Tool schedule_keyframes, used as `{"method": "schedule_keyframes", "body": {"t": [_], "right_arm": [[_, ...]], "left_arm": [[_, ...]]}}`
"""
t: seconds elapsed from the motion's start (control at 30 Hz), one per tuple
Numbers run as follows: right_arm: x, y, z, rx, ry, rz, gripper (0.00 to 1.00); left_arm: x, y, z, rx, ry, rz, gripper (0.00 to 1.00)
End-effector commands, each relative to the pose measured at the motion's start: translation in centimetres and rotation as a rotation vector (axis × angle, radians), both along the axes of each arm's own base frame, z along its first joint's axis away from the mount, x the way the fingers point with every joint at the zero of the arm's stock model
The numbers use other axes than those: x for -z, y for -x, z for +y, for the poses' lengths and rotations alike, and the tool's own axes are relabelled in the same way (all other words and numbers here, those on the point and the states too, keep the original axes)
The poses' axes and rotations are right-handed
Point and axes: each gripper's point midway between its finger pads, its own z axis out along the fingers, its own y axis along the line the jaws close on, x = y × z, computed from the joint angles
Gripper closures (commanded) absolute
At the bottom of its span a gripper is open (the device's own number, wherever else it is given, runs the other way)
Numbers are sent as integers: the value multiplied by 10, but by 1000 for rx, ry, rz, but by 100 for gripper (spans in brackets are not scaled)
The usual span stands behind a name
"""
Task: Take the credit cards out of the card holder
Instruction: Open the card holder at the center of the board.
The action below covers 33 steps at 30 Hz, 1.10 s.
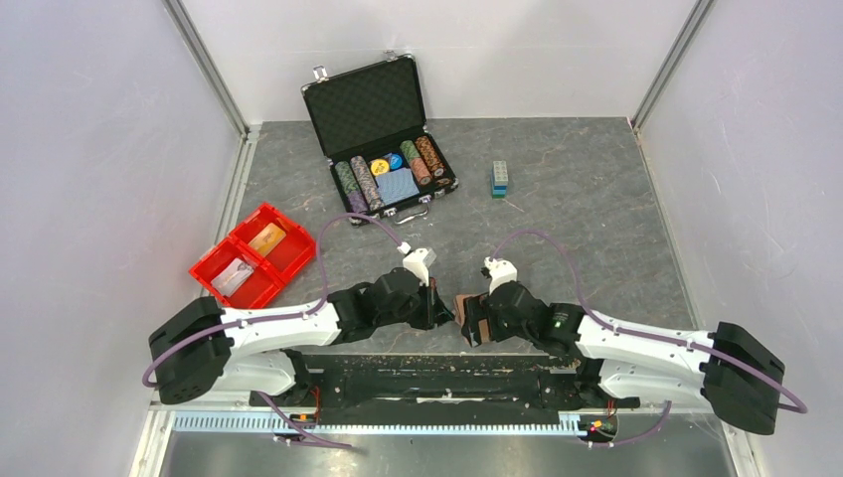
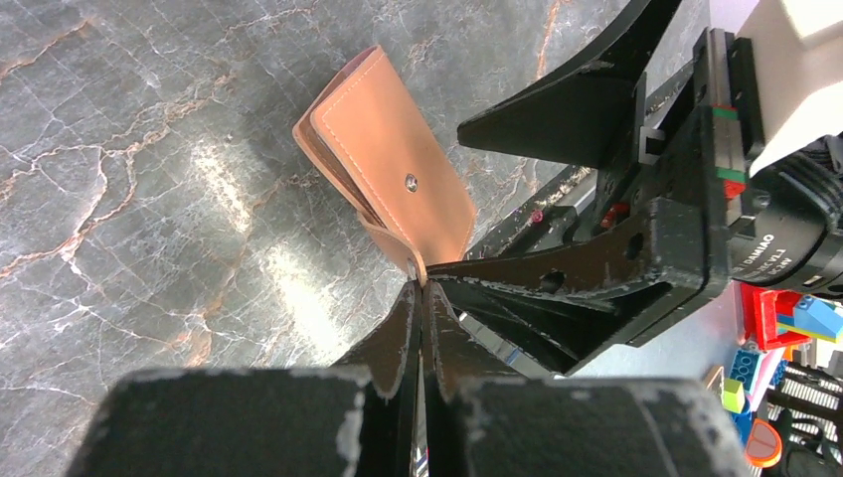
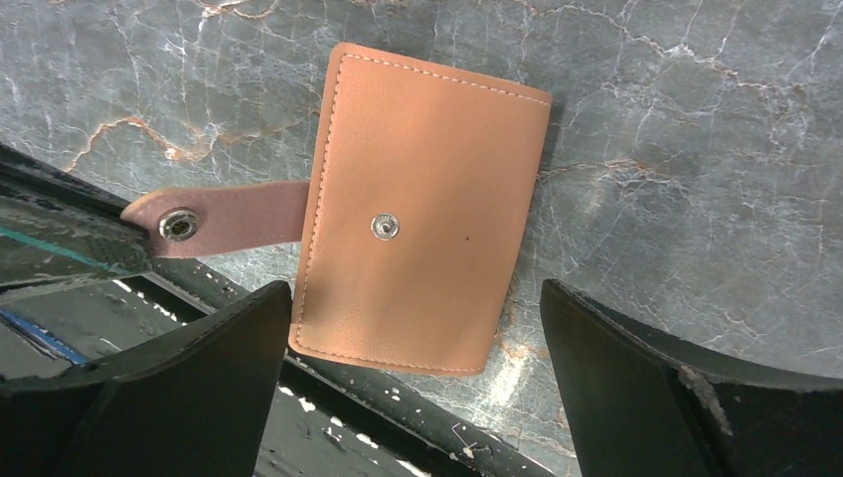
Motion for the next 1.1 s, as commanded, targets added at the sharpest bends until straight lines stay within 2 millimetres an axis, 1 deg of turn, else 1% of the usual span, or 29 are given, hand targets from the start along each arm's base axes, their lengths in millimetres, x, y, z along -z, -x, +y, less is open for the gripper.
{"method": "schedule_keyframes", "body": {"t": [0.0, 0.1, 0.17, 0.4, 0.53, 0.57, 0.6, 0.7, 0.77, 0.9, 1.0, 1.07], "right_arm": [[-20, -14, 18, 36, -58, -55, 3], [-21, -15, 18, 45, -50, -61, 4], [-22, -18, 14, 69, -30, -71, 5], [-38, -25, 2, 115, -27, -122, 12], [-34, -27, -9, 140, 26, -131, 17], [-34, -27, -9, 139, 29, -131, 17], [-35, -26, -7, 130, 23, -126, 16], [-43, -20, 14, 52, -54, -107, 11], [-44, -17, 22, 29, -85, -92, 9], [-37, -11, 29, 15, -86, -69, 6], [-35, -7, 38, -5, -110, -58, 5], [-34, -6, 41, -12, -111, -52, 5]], "left_arm": [[-19, -4, -8, -19, 76, -18, 98], [-19, -5, -7, -20, 77, -19, 98], [-18, -4, -6, -21, 68, -15, 98], [8, -7, 21, -73, -107, 0, 98], [11, -5, 25, -78, -112, 6, 98], [11, -5, 25, -80, -109, 5, 98], [10, -4, 25, -78, -103, 6, 98], [5, -1, 21, -63, -55, 10, 98], [-7, 0, 12, -53, 19, 2, 98], [-26, 3, 5, -39, 111, -1, 98], [-32, 3, 4, -38, 129, -8, 98], [-33, 3, 4, -37, 130, -10, 98]]}}
